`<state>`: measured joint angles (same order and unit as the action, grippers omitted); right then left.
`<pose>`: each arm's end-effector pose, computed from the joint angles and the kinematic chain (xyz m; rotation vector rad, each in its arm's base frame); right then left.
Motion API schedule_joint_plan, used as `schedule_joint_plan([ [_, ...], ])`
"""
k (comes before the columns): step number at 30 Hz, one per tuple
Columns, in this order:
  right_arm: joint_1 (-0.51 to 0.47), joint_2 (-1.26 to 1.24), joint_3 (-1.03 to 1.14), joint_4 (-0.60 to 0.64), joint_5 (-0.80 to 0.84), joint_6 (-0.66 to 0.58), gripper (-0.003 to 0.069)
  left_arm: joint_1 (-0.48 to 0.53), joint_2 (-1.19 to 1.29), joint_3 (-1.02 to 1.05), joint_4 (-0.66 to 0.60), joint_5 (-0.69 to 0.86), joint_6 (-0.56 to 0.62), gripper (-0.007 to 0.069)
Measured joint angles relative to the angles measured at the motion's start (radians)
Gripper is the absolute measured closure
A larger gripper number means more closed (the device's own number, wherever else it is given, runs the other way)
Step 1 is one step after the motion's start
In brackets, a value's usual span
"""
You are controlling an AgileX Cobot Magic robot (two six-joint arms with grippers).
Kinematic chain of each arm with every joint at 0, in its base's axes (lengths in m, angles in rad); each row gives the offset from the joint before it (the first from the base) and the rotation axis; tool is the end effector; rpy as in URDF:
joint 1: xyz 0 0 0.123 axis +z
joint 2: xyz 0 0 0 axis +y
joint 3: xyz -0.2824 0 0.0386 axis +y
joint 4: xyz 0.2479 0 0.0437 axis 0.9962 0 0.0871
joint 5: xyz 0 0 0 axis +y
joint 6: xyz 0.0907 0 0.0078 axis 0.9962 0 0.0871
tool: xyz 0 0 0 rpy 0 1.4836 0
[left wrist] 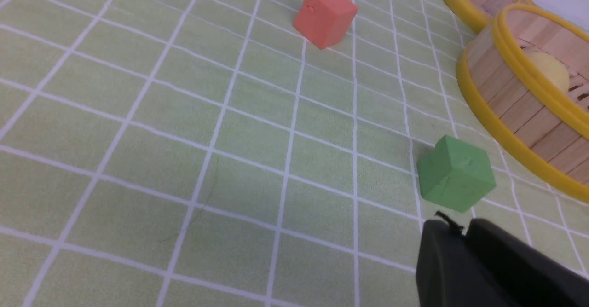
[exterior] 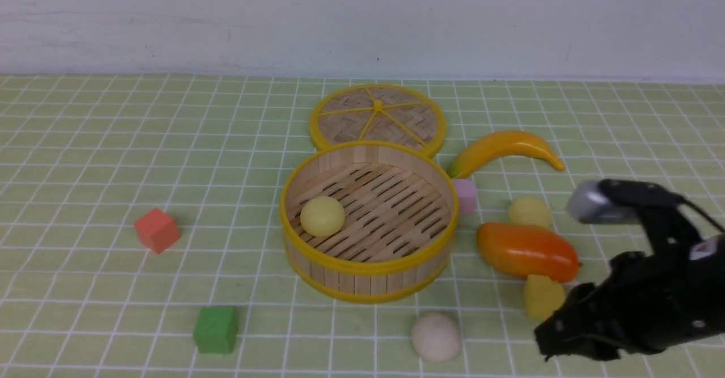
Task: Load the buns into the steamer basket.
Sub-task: Use the right arm to grab a steamed stuffed bun
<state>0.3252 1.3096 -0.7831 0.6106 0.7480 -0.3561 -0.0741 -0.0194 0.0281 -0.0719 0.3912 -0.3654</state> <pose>0.2155 0.1102 0.2447 -0.4104 2.6532 0.6757 0.0514 -0.0063 0.1696 -0.3193 1.8724 -0.3715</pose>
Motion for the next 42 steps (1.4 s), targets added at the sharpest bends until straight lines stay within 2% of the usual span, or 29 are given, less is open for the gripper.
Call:
schedule_joint_plan([
  [3, 0.105, 0.101, -0.077, -0.059, -0.006, 0.041, 0.0419, 0.000, 0.000, 0.000, 0.000, 0.000, 0.000, 0.0562],
  [4, 0.111, 0.101, -0.083, -0.066, -0.006, 0.047, 0.0419, 0.000, 0.000, 0.000, 0.000, 0.000, 0.000, 0.0561],
  [7, 0.189, 0.200, -0.184, -0.206, -0.012, 0.177, 0.0419, 0.000, 0.000, 0.000, 0.000, 0.000, 0.000, 0.0554],
  [13, 0.244, 0.303, -0.293, -0.372, -0.030, 0.348, 0.0419, 0.000, 0.000, 0.000, 0.000, 0.000, 0.000, 0.0550],
  [22, 0.252, 0.375, -0.315, -0.381, -0.102, 0.413, 0.0416, 0.000, 0.000, 0.000, 0.000, 0.000, 0.000, 0.0550],
  [36, 0.252, 0.480, -0.316, -0.320, -0.141, 0.439, 0.0354, 0.000, 0.000, 0.000, 0.000, 0.000, 0.000, 0.0538],
  [38, 0.252, 0.493, -0.316, -0.328, -0.144, 0.439, 0.0359, 0.000, 0.000, 0.000, 0.000, 0.000, 0.000, 0.0536],
  [42, 0.252, 0.498, -0.318, -0.336, -0.143, 0.439, 0.0436, 0.000, 0.000, 0.000, 0.000, 0.000, 0.000, 0.0533],
])
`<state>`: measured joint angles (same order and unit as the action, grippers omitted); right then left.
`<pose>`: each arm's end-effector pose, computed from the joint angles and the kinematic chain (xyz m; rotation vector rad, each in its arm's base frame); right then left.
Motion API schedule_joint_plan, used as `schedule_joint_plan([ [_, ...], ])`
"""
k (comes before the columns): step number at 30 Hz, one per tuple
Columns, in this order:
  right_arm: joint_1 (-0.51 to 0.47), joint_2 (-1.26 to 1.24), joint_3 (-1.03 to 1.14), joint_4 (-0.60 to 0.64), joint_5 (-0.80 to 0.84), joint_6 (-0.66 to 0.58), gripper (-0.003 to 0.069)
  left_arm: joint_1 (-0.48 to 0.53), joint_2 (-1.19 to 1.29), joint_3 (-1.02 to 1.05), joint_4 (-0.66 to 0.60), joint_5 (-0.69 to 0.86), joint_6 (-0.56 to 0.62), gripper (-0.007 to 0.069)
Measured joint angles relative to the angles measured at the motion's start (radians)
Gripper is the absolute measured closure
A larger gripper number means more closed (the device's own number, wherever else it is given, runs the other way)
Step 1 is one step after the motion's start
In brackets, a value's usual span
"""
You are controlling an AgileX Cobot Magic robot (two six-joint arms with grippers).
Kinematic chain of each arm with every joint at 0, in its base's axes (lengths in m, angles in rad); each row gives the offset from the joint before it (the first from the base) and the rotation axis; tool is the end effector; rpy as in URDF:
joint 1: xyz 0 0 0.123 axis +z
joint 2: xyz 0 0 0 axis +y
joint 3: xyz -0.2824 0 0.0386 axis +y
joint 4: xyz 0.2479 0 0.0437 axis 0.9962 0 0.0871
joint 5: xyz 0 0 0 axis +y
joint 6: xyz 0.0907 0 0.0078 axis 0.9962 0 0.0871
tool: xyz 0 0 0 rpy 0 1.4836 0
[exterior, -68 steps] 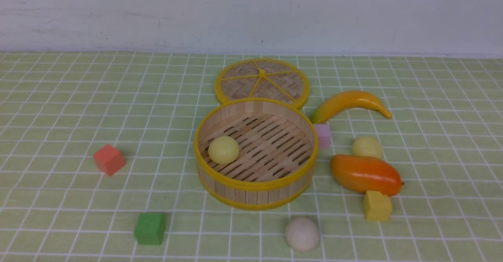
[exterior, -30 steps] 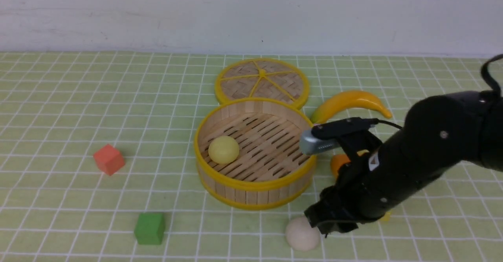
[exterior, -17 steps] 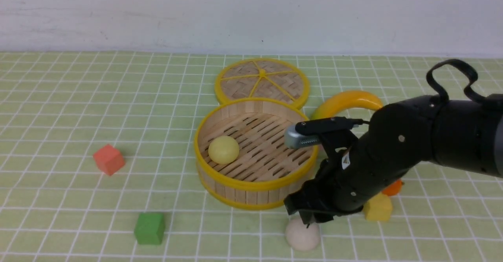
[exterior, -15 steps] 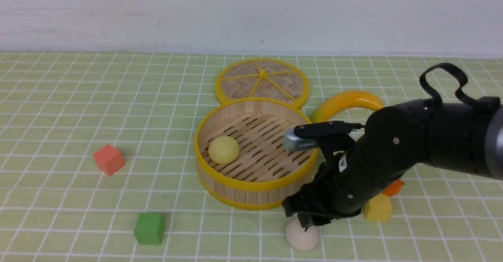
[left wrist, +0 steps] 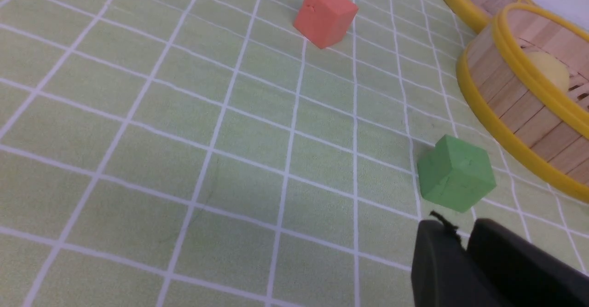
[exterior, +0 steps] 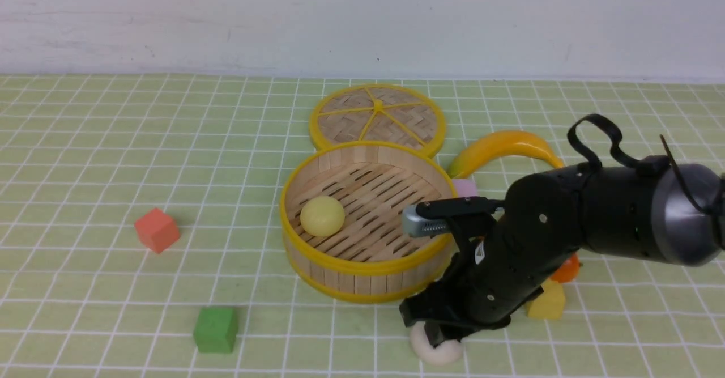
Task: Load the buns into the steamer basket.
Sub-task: Use the right arm to grab a steamed stuffed bun, then use the right arm to put the steamed stuffed bun into the steamer
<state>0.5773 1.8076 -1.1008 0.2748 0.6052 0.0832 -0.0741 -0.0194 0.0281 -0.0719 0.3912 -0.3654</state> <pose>0.2877 0.2042 0.1766 -0.4185 2.8182 0.4249 0.0514 -0.0063 0.1696 -0.3193 1.8724 -0.3715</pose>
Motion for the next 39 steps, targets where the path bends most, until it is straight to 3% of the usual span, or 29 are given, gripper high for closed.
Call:
schedule_joint_plan([
  [4, 0.000, 0.000, -0.004, -0.001, 0.010, 0.000, 0.0608, 0.000, 0.000, 0.000, 0.000, 0.000, 0.000, 0.0533],
  [6, 0.000, 0.000, -0.009, -0.001, 0.020, 0.000, 0.0645, 0.000, 0.000, 0.000, 0.000, 0.000, 0.000, 0.0533],
  [18, 0.000, -0.056, -0.232, -0.029, 0.096, 0.000, 0.0645, 0.000, 0.000, 0.000, 0.000, 0.000, 0.000, 0.0522],
  [28, 0.000, 0.078, -0.341, -0.072, -0.103, -0.021, 0.0641, 0.000, 0.000, 0.000, 0.000, 0.000, 0.000, 0.0513],
  [35, 0.000, 0.161, -0.340, -0.056, -0.106, -0.015, 0.0531, 0.000, 0.000, 0.000, 0.000, 0.000, 0.000, 0.0513],
  [39, 0.000, 0.152, -0.344, -0.057, -0.105, -0.010, 0.0347, 0.000, 0.000, 0.000, 0.000, 0.000, 0.000, 0.0508],
])
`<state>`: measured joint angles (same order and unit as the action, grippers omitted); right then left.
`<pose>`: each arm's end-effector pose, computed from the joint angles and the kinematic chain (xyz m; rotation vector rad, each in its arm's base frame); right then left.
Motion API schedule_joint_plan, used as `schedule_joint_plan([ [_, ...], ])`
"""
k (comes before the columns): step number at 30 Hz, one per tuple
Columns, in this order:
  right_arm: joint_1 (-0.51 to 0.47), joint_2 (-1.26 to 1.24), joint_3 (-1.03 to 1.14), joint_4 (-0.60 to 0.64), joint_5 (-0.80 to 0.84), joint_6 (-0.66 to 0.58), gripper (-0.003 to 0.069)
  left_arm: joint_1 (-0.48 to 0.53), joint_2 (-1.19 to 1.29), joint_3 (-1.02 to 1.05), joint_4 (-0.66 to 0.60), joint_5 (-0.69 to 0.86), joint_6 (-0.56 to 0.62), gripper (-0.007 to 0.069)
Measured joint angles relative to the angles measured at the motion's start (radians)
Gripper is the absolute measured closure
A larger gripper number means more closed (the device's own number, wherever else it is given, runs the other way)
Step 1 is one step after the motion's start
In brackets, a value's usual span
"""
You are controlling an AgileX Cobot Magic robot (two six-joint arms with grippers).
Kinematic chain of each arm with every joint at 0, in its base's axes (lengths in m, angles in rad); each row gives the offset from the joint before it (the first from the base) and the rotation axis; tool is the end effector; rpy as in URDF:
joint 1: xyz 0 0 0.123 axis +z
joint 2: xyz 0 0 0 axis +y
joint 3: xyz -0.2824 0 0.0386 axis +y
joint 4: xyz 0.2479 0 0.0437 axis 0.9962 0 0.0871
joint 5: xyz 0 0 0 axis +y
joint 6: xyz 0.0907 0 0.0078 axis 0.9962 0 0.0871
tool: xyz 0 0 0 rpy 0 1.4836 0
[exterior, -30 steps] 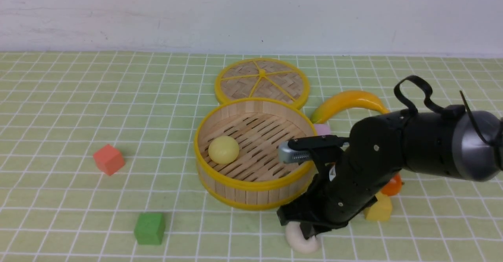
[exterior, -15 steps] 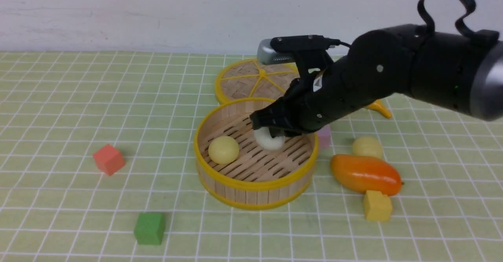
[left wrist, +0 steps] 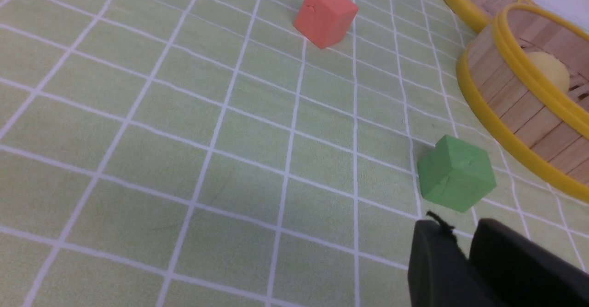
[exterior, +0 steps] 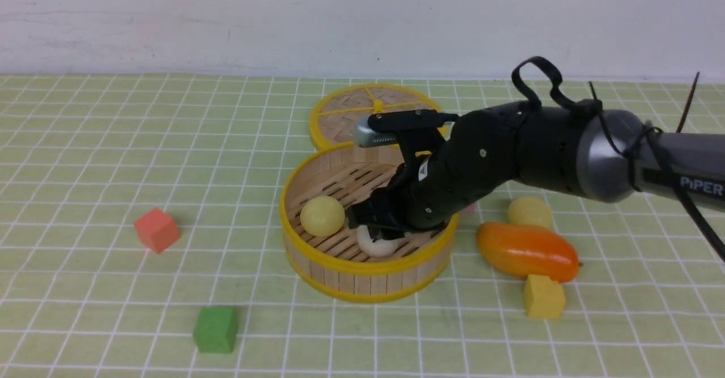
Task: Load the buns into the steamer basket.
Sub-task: Use the right arm to put the steamed stuffed bun into the steamer, then use the right arm to grab a steamed stuffed bun
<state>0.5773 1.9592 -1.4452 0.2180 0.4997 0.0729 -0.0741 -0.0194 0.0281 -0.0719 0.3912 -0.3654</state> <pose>0.3594 0.2453 0.2140 -0.4402 2.5070 0.4737 0.0514 -0.0063 0.1696 -0.3193 1.8724 -0.3715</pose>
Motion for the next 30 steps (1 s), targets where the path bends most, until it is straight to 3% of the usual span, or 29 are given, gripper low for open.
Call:
schedule_joint_plan([
  [6, -0.040, -0.082, -0.002, -0.028, 0.032, 0.001, 0.0183, 0.000, 0.000, 0.000, 0.000, 0.000, 0.000, 0.0501],
  [9, -0.104, -0.140, -0.002, -0.060, 0.066, 0.002, 0.0162, 0.000, 0.000, 0.000, 0.000, 0.000, 0.000, 0.0498],
  [17, -0.376, -0.176, -0.003, -0.119, 0.134, 0.003, 0.0189, 0.000, 0.000, 0.000, 0.000, 0.000, 0.000, 0.0494],
  [30, -0.418, 0.013, -0.003, -0.100, 0.104, 0.003, 0.0285, 0.000, 0.000, 0.000, 0.000, 0.000, 0.000, 0.0480],
])
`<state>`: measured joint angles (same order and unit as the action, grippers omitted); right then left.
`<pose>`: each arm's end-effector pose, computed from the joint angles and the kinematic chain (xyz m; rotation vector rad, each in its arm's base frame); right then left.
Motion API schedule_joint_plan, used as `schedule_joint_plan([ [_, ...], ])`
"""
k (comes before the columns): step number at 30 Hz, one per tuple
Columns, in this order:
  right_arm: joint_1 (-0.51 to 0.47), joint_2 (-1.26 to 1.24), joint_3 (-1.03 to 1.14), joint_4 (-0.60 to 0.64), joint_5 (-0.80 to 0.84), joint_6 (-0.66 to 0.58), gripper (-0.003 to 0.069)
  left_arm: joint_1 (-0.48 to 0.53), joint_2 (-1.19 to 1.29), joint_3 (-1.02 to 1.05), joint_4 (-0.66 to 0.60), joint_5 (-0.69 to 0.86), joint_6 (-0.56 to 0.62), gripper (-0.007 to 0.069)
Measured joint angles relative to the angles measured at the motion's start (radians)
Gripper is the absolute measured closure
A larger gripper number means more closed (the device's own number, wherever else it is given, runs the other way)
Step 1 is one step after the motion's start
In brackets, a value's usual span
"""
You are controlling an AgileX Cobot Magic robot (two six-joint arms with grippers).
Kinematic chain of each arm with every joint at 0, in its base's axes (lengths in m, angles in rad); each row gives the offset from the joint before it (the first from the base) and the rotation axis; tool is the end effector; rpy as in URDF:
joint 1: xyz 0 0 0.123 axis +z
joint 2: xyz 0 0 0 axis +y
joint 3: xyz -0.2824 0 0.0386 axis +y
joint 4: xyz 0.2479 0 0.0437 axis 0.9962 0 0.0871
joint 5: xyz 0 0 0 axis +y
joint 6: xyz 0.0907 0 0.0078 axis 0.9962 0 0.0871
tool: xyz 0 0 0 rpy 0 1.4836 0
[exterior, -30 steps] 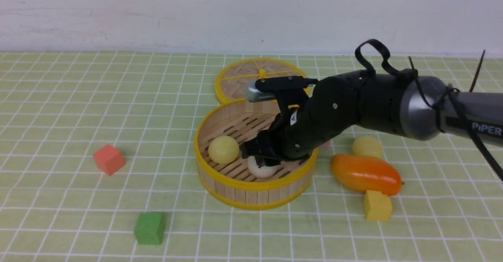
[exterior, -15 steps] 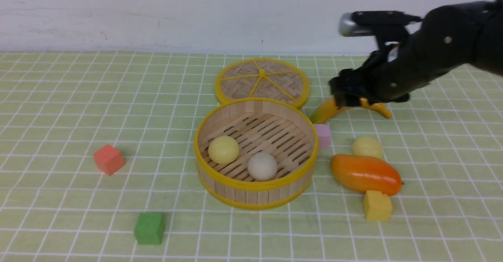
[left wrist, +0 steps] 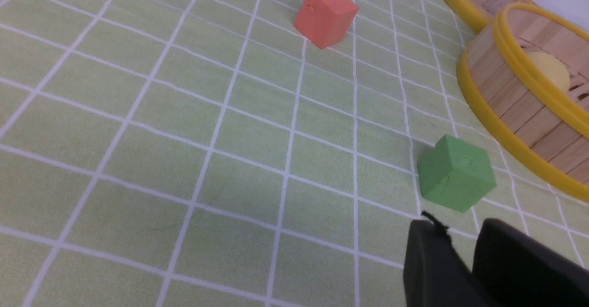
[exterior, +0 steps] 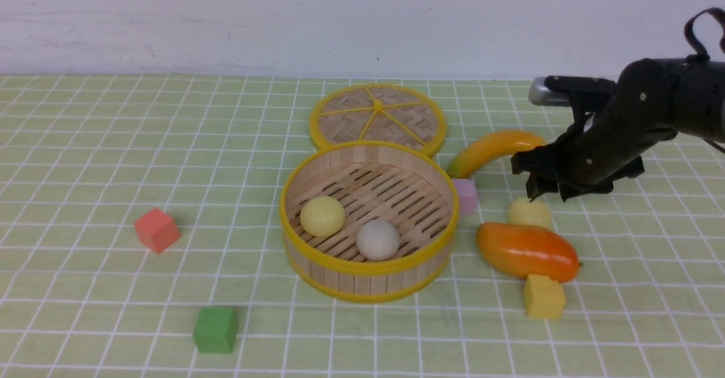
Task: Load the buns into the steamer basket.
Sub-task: Use the right arm to grab a steamed stuffed bun
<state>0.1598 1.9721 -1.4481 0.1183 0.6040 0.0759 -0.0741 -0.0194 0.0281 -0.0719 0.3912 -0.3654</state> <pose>0.4220 0.0742 0.2034 -0.0062 2.6192 0.2053 0.0514 -0.0063 0.1696 -0.3193 1.8724 -0.3715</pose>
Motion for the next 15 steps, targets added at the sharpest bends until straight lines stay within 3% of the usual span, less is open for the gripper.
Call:
schedule_joint_plan([
  [4, 0.000, 0.053, 0.000, 0.007, -0.004, 0.000, 0.0326, 0.000, 0.000, 0.000, 0.000, 0.000, 0.000, 0.0478],
  [9, 0.000, 0.060, 0.000, 0.011, -0.007, 0.000, 0.0464, 0.000, 0.000, 0.000, 0.000, 0.000, 0.000, 0.0473],
  [10, 0.000, 0.056, 0.000, 0.011, -0.007, 0.000, 0.0540, 0.000, 0.000, 0.000, 0.000, 0.000, 0.000, 0.0470],
  [13, 0.000, 0.045, 0.000, 0.012, -0.001, 0.000, 0.0645, 0.000, 0.000, 0.000, 0.000, 0.000, 0.000, 0.0468],
  [15, 0.000, 0.035, 0.000, 0.012, 0.006, 0.000, 0.0651, 0.000, 0.000, 0.000, 0.000, 0.000, 0.000, 0.0466],
])
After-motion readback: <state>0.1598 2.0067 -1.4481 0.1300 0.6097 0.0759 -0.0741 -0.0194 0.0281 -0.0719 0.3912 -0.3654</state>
